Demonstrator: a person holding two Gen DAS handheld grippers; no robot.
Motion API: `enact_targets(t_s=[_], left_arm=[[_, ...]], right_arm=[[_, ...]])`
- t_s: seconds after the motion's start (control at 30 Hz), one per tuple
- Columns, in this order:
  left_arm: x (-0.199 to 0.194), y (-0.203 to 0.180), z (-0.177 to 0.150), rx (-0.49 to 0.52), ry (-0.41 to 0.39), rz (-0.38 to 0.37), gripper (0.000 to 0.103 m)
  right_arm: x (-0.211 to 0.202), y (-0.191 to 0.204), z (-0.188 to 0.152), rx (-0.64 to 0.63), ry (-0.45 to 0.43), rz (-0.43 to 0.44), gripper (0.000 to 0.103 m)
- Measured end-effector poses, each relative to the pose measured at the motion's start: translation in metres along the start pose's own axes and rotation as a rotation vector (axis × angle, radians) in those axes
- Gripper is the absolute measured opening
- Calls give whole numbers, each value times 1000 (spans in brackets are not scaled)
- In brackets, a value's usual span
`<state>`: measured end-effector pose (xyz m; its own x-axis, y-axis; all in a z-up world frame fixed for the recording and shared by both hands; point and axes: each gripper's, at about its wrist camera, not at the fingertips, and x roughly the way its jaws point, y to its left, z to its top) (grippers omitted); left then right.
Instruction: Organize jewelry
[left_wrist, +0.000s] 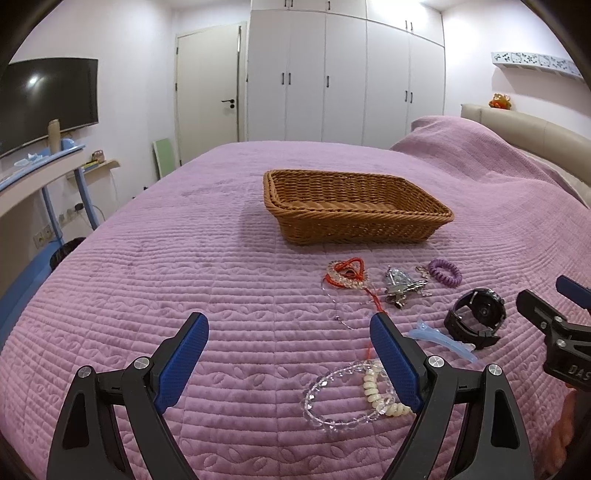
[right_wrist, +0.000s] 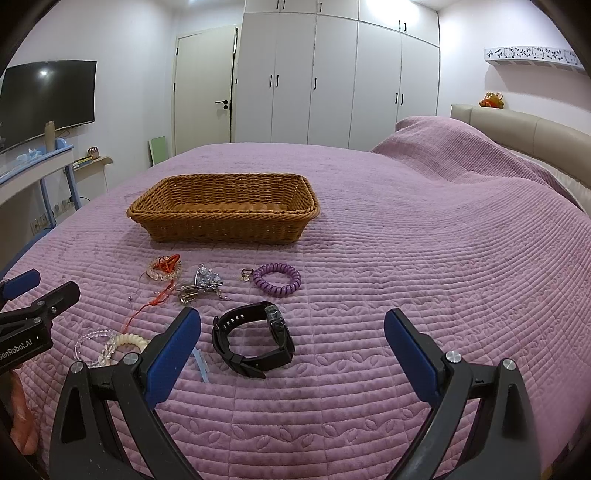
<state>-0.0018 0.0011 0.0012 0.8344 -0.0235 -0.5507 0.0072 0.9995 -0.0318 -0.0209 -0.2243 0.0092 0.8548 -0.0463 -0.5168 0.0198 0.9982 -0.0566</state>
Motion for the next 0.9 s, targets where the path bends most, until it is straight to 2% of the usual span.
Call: enact_targets(t_s=[0.03,0.13,0.17,0.27,0.37,0.43,0.47,0.5,0.53,0.57,0.6,0.63,0.67,0.77,0.83,0.9], left_arm=[[0,1,2,4,14,-16,89],[1,8,7,26,68,-92,89],[3,9,8,49,82,-91,89],[9,20,10,15,148,-198,89],[12,18,6,3,124,-301,89],[17,14,5,34,164,-301,89],[23,14,7,57,200,-286,89],[25,16,7,45,231,-303,87],[30,18,5,36,249,-317,83],[29,26,6,11,304,-339,74],[34,28,4,15,337,-351,68],[38,28,3,19,363,-361,67],[40,29,2,24,385,-375,67],[42,22,-2,43,403,-397,65],[44,17,-4,56,409,-369,59],[48,17,-6,58,427,-365,52]], right_arm=[[1,1,0,-3,-3,-6,100],[10,4,-1,-48,-1,-98,100],[13,3,0,-54,7,-104,100],[23,-10,9,-16,55,-66,100],[37,-29,24,22,103,-6,92],[50,-40,32,25,145,29,87],[59,-43,36,22,179,67,86],[68,-45,39,18,207,104,83],[78,-47,42,14,232,138,77],[89,-48,46,0,260,166,73],[99,-45,49,-20,284,181,63],[107,-41,50,-41,310,192,58],[118,-38,52,-55,337,203,57],[136,-32,55,-64,359,223,54],[142,-32,58,-68,359,229,47],[152,-31,60,-66,358,225,47]])
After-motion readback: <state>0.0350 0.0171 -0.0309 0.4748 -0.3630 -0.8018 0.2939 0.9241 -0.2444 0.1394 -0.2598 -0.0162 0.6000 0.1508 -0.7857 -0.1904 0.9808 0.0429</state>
